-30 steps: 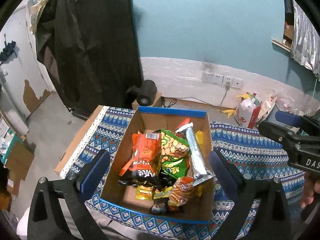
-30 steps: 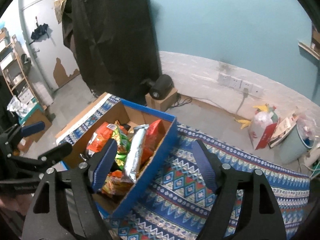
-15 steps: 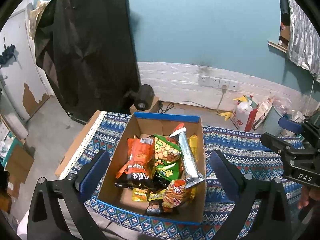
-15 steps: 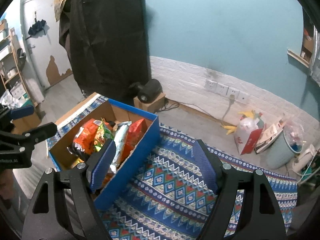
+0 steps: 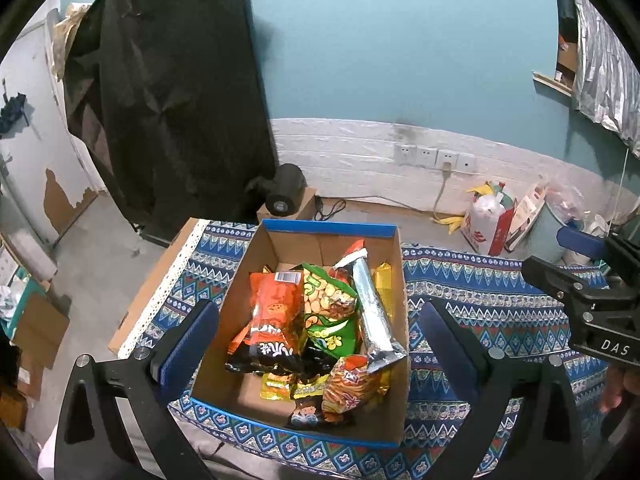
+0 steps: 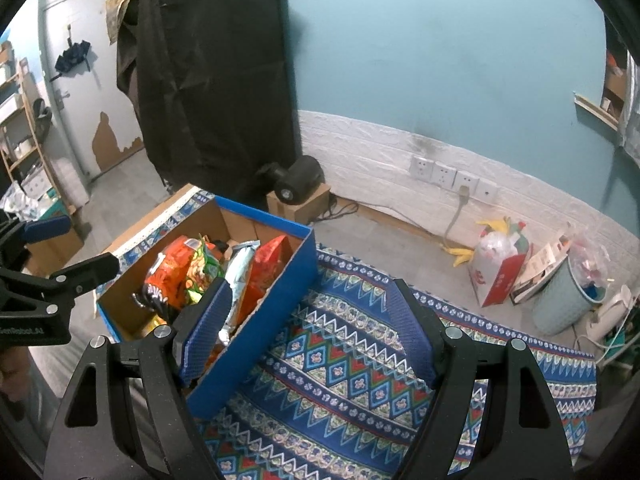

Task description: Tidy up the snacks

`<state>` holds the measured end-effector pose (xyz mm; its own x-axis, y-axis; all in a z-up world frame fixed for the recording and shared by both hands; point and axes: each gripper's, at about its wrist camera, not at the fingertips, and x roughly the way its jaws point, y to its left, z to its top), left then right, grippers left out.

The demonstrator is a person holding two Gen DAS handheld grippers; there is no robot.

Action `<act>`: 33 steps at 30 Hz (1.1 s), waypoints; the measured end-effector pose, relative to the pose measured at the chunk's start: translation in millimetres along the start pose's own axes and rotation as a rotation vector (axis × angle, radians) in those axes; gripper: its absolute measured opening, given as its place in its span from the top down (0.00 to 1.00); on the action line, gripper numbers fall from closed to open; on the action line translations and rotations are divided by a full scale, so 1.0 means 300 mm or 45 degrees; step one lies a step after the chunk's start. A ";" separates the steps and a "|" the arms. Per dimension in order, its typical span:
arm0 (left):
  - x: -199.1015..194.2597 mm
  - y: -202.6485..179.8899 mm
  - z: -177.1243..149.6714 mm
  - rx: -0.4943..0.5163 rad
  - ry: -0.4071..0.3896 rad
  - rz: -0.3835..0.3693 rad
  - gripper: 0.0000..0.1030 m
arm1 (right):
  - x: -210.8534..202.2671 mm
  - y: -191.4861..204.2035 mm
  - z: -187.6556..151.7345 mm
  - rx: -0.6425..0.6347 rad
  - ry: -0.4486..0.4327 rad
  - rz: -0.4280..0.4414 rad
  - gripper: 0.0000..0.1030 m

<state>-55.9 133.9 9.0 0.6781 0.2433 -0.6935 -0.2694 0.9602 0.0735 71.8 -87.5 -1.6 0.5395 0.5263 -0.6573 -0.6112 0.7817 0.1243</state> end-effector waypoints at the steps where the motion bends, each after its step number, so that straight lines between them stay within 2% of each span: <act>1: 0.001 -0.001 0.001 0.001 0.001 -0.002 0.01 | 0.000 0.000 0.000 0.000 -0.001 0.000 0.24; 33: -0.019 -0.017 -0.003 0.000 -0.004 0.019 0.01 | -0.010 0.002 0.006 -0.013 -0.004 0.000 0.24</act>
<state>-59.0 127.6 12.1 0.6762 0.2582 -0.6900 -0.2795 0.9565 0.0839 70.8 -88.0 2.0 0.5412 0.5271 -0.6552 -0.6168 0.7784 0.1166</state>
